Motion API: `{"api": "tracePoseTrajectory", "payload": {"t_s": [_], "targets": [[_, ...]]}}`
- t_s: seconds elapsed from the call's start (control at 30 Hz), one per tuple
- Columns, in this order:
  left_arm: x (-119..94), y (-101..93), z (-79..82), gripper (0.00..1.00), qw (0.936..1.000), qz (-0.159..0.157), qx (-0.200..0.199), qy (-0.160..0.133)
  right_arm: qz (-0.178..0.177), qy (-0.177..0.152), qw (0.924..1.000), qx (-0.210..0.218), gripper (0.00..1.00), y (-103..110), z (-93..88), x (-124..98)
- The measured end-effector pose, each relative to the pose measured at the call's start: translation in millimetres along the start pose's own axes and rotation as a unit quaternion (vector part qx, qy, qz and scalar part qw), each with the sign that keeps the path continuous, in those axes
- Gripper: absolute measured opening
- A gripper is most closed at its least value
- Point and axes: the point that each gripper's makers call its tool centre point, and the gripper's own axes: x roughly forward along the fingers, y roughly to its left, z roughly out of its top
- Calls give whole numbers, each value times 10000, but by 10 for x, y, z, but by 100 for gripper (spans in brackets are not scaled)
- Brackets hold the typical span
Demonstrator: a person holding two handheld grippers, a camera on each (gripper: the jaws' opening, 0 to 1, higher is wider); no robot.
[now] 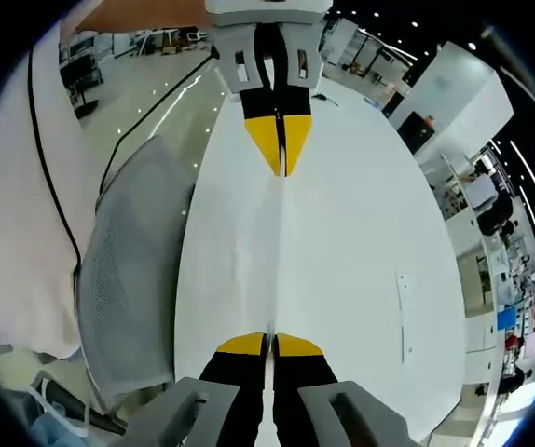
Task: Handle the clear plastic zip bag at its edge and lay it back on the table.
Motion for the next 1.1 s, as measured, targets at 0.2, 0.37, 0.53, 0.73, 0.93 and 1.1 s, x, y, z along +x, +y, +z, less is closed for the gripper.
{"api": "tracePoseTrajectory", "payload": {"t_s": [0.2, 0.37, 0.53, 0.73, 0.93, 1.1], "targets": [[-1, 1, 19, 0, 10000, 36, -10, -54, -20, 3, 10000, 36, 0, -16, -4, -5], [-3, 7, 41, 0, 9999, 59, 22, -105, 25, -12, 9999, 105, 0, -3, -9, 3], [-4, 22, 58, 0, 9998, 76, 73, -168, 90, -130, 9995, 256, 0, 17, 30, 1], [7, -17, 106, 0, 9996, 55, 190, -221, 282, -400, 9975, 506, 3, 42, 160, -25], [8, -26, 114, 0, 9990, 79, 357, -243, 393, -598, 9954, 637, 4, 35, 266, -74], [12, -19, 102, 0, 9985, 88, 467, -281, 468, -825, 9919, 845, 5, 9, 353, -111]]}}
